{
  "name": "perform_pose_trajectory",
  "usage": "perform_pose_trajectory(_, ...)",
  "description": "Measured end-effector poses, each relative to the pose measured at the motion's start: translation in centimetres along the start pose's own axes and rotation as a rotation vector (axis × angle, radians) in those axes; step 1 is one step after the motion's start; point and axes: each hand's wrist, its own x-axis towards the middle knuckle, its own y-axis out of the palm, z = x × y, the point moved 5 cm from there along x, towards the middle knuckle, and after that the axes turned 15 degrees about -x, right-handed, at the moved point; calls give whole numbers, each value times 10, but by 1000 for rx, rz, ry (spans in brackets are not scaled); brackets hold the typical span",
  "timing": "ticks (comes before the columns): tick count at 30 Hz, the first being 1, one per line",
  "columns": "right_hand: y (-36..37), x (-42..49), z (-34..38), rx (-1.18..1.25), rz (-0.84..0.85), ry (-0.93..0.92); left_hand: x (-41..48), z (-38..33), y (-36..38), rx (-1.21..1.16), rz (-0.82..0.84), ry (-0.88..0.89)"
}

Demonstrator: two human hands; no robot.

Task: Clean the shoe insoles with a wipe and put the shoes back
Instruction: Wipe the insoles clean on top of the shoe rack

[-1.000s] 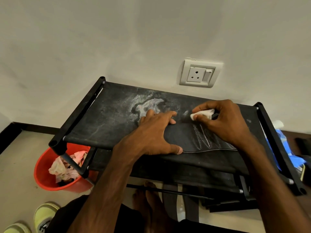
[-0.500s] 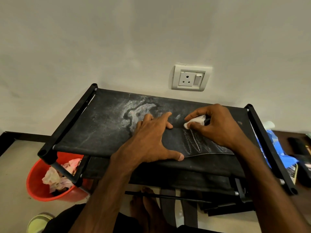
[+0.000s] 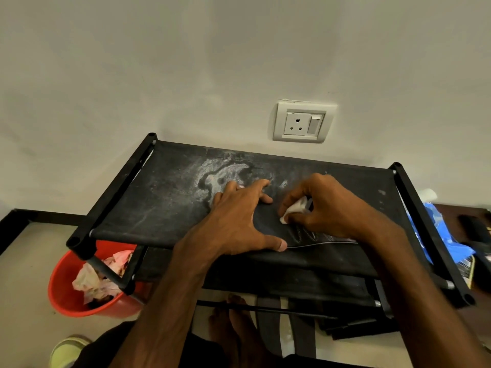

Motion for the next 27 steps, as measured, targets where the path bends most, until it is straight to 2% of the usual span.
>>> perform_pose_trajectory(5,-4,-13,0,-27,207,-27,1,-1,1,1,3,-5)
perform_pose_trajectory(10,-4,-3,5,-91,-4,11,1,0,1,-3,-4,-8)
perform_pose_trajectory(13,-3,0,6,-101,-25,33,1,0,1,7,-10,-2)
perform_pose_trajectory(19,-3,-16,4,-64,252,-12,2,-2,1,24,-15,-2)
perform_pose_trajectory(21,-4,-19,4,-87,291,-30,1,-2,1,27,-12,-1)
perform_pose_trajectory(23,-5,-18,5,-77,254,-33,1,-2,1,27,-11,-2)
perform_pose_trajectory(27,-6,-9,9,-89,63,-25,1,-2,1,21,-3,-14)
